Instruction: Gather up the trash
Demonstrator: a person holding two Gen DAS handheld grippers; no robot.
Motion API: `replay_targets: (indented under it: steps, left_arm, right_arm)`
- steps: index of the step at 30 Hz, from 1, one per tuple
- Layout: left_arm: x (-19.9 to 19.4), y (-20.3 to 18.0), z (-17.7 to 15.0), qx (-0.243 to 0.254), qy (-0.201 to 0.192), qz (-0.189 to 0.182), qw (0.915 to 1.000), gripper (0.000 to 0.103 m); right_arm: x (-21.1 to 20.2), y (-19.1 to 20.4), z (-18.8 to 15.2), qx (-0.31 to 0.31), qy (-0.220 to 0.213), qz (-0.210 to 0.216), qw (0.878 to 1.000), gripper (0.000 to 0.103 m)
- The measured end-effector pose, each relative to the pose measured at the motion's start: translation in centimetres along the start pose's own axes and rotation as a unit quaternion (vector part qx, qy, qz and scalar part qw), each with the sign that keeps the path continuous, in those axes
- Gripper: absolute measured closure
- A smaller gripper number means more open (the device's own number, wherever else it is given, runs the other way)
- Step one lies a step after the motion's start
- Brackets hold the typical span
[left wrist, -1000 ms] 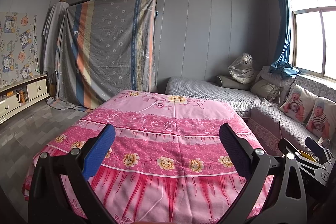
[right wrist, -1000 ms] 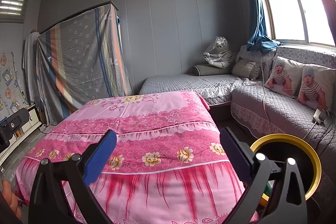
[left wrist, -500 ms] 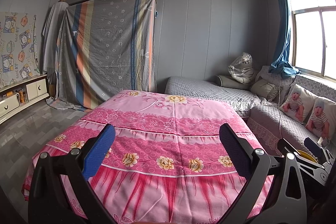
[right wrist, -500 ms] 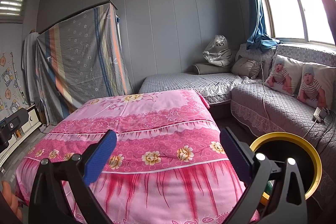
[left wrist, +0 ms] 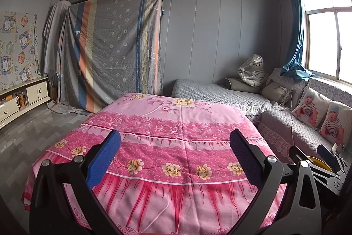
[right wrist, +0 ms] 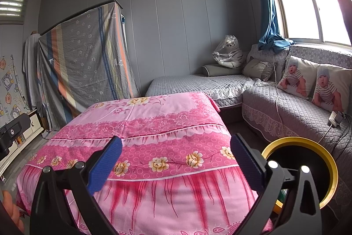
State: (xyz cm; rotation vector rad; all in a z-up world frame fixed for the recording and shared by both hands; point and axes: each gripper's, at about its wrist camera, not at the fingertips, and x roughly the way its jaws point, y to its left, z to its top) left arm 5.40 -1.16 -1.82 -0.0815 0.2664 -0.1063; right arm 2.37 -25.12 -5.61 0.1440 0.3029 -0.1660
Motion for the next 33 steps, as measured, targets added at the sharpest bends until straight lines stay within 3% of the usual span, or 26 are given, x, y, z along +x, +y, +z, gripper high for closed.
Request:
replay_targets:
  steps: [33]
  left_arm:
    - [0.49,-0.29,-0.01,0.011,0.006,-0.010,0.9999,0.008]
  right_arm:
    - [0.08,-0.21,-0.25,0.006,0.004,-0.001,1.000,0.008]
